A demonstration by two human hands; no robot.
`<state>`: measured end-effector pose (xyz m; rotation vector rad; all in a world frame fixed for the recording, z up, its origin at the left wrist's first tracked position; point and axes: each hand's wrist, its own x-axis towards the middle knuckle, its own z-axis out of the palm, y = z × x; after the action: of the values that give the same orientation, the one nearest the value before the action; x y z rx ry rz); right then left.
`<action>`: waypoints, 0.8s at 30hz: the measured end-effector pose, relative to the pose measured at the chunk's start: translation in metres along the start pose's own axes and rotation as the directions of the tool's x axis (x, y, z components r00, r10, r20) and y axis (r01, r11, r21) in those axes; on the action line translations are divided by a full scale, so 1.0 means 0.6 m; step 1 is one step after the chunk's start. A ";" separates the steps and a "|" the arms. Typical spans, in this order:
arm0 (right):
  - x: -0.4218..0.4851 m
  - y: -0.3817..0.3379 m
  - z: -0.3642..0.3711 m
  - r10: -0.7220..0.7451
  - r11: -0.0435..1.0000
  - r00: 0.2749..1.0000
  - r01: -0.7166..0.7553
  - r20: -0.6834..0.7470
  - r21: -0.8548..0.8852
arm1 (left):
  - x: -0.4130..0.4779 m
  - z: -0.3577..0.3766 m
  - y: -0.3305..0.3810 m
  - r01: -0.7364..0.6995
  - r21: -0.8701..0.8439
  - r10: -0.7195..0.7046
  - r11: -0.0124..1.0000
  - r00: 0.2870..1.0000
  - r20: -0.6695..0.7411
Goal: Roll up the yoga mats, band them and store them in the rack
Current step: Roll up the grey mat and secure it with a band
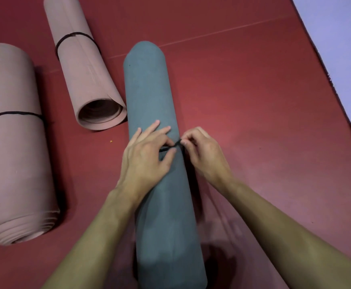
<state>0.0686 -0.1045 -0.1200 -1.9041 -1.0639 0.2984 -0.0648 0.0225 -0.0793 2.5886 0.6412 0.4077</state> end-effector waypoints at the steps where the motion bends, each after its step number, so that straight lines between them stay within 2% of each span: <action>1: 0.013 -0.006 0.000 -0.006 1.000 1.000 0.006 -0.008 -0.013 | 0.002 -0.001 -0.001 0.019 0.035 -0.017 0.999 0.998 -0.061; 4: 0.037 -0.019 0.002 -0.039 0.999 0.998 0.038 -0.046 -0.024 | 0.015 -0.008 0.000 0.094 0.095 -0.072 0.991 0.975 -0.210; 7: 0.017 -0.012 0.017 -0.073 0.997 0.997 0.073 -0.040 0.015 | 0.022 -0.012 -0.004 0.134 0.117 -0.104 0.984 0.967 -0.234; 9: -0.010 0.006 0.027 -0.051 0.994 0.999 0.051 0.000 0.097 | 0.019 -0.006 -0.001 0.068 0.159 -0.036 0.985 0.979 -0.200; 11: -0.030 0.029 0.031 0.050 0.982 0.999 -0.053 0.020 0.180 | 0.014 0.009 0.009 0.037 0.135 -0.018 0.990 0.990 -0.141; 13: -0.037 0.043 0.031 0.203 0.941 0.979 -0.204 0.030 0.268 | 0.004 0.026 0.028 0.121 0.076 -0.120 0.990 0.993 -0.014; 15: -0.038 0.051 0.031 0.319 0.859 0.945 -0.320 0.071 0.400 | -0.009 0.041 0.043 0.180 0.128 -0.190 0.975 0.980 0.066; 17: -0.037 0.048 0.033 0.373 0.801 0.924 -0.364 0.081 0.476 | -0.013 0.041 0.048 0.247 0.172 -0.266 0.954 0.959 0.099; 19: -0.036 0.039 0.032 0.388 0.787 0.919 -0.369 0.068 0.495 | -0.011 0.036 0.050 0.307 0.181 -0.330 0.934 0.937 0.115; 21: -0.034 0.033 0.028 0.382 0.789 0.922 -0.363 0.067 0.495 | -0.012 0.033 0.049 0.270 0.231 -0.291 0.935 0.955 0.062; 24: -0.028 0.026 0.027 0.293 0.876 0.956 -0.277 0.022 0.394 | -0.015 0.041 0.048 0.060 0.284 -0.059 0.957 0.998 -0.009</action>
<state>0.0575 -0.1112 -0.1449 -1.6841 -0.6318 0.5959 -0.0525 -0.0133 -0.0881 2.8298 0.8300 0.3164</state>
